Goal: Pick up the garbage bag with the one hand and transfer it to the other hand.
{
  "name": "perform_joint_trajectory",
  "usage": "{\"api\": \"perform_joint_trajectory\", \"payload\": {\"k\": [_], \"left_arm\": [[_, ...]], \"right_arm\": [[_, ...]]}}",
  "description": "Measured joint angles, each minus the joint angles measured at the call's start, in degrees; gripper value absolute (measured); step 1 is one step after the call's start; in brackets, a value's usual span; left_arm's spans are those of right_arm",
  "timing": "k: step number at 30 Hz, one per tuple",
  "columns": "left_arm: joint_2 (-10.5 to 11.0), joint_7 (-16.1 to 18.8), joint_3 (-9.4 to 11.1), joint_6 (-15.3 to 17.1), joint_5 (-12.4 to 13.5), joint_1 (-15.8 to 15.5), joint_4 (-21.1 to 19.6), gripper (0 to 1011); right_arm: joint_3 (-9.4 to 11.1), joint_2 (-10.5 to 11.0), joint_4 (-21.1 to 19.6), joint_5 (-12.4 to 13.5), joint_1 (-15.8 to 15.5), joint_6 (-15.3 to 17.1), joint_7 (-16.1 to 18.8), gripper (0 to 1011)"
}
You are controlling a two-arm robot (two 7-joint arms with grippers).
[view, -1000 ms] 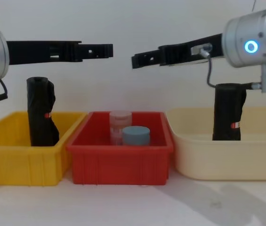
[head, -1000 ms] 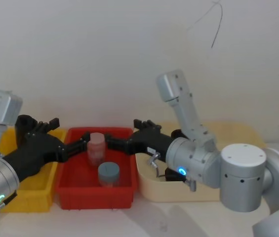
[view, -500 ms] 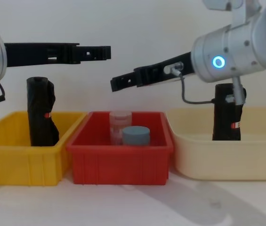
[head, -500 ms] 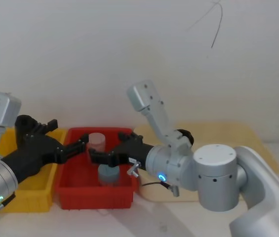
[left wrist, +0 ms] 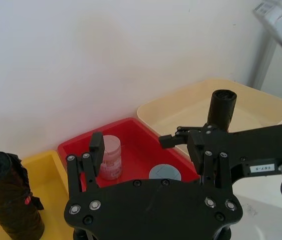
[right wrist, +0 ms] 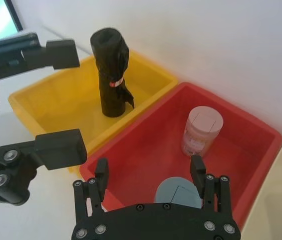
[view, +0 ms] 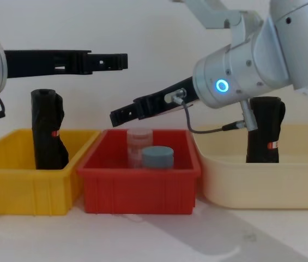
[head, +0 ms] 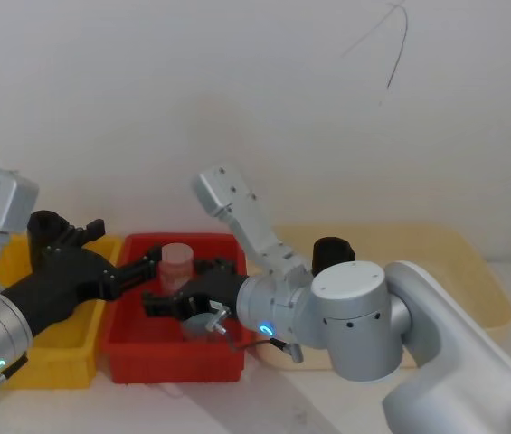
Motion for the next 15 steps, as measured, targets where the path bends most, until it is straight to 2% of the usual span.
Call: {"api": "perform_joint_trajectory", "payload": {"k": [8, 15], "left_arm": [[0.0, 0.0, 0.0, 0.0, 0.0, 0.0, 0.0, 1001], [0.0, 0.0, 0.0, 0.0, 0.0, 0.1, 0.0, 1002]], "right_arm": [[-1.8, -0.3, 2.2, -1.3, 1.2, 1.1, 0.7, 1000], [-2.2, -0.6, 3.7, -2.0, 1.8, 1.8, 0.8, 1000]]}}
